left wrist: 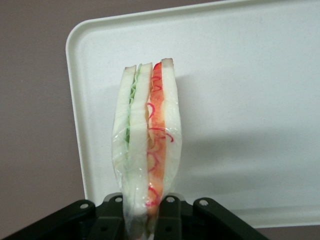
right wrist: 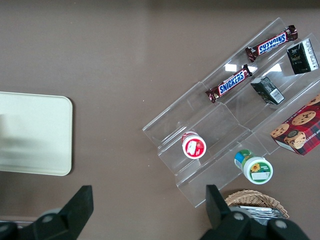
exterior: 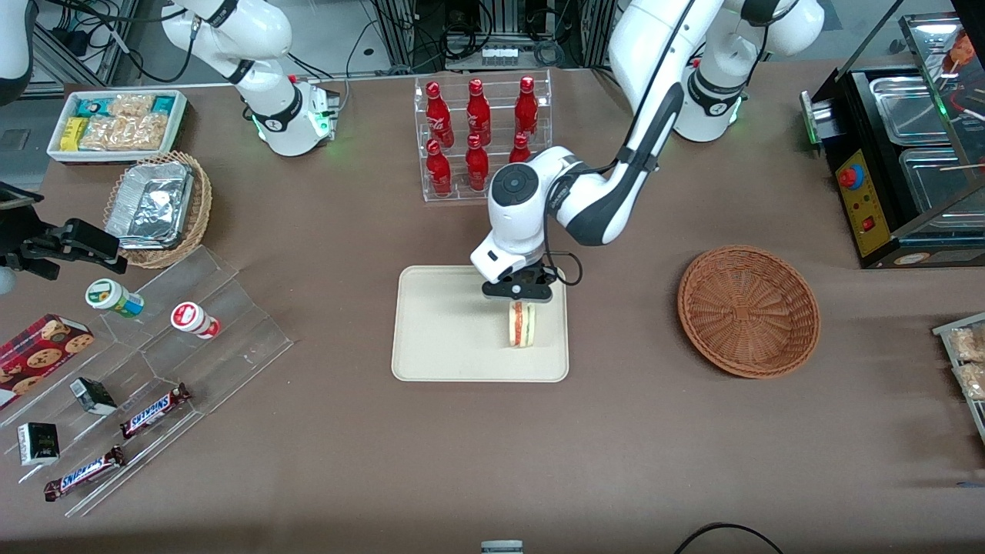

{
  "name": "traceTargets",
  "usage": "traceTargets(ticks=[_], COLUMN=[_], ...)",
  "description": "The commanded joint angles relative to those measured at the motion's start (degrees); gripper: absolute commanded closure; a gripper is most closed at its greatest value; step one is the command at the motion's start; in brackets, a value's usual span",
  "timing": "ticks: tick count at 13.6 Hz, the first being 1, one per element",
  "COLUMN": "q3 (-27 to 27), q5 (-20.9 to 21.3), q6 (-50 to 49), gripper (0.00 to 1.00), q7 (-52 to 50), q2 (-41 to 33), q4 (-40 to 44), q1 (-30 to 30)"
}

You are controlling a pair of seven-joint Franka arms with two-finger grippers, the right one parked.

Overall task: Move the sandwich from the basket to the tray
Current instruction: 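Lower the sandwich onto the cream tray with the left gripper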

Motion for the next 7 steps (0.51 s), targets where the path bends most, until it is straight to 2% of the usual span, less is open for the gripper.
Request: traceTargets(ticks=[1, 7], q3=[0.8, 0.8], q5=[2.1, 2.1], q6=[1.7, 1.7], gripper=[0.98, 0.94], q7=[-1.6, -2.0], q2=[2.3, 3.0], q4=[1.7, 1.5], q1=[-1.0, -1.0])
